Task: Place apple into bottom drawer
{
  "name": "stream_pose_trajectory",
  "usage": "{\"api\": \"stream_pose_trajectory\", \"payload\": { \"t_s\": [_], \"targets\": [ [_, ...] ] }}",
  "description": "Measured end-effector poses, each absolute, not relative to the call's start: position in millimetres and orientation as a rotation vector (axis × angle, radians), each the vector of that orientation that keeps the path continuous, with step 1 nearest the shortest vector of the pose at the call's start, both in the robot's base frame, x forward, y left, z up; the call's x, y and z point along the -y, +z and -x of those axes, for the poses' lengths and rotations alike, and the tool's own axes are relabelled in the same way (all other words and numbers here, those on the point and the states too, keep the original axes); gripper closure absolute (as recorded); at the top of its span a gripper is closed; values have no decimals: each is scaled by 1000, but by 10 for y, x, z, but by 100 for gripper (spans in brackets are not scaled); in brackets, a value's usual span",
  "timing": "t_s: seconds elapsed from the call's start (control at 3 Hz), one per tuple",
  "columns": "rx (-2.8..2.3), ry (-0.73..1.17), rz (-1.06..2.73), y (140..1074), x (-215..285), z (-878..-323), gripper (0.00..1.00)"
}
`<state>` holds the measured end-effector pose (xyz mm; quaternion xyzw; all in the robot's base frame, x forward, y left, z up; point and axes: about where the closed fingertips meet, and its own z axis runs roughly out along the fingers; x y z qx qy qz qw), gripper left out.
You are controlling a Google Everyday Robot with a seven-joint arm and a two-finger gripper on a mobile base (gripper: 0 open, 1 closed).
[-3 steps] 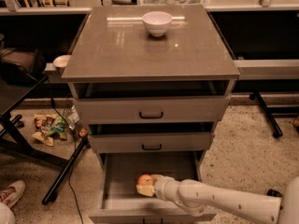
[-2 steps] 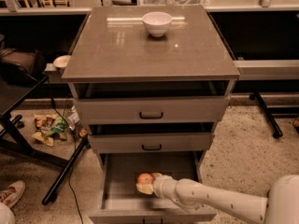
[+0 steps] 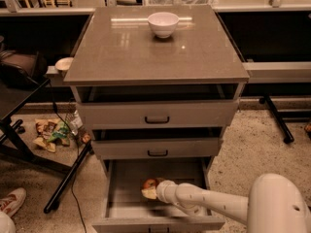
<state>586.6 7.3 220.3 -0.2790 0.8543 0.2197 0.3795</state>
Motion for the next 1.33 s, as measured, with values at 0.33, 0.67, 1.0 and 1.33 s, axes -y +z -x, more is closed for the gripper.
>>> {"api": "stream_pose_trajectory", "payload": {
  "t_s": [0.33,0.67,1.0,1.33],
  "targets": [
    [-2211,550,708,1993,-41,-5987,58],
    [-2239,545,705,1844,-18,-6050,34],
    [-2262,549,702,1727,-4,-6085,11],
    [-2276,558,698,1658,12,-6101,0]
  ]
}}
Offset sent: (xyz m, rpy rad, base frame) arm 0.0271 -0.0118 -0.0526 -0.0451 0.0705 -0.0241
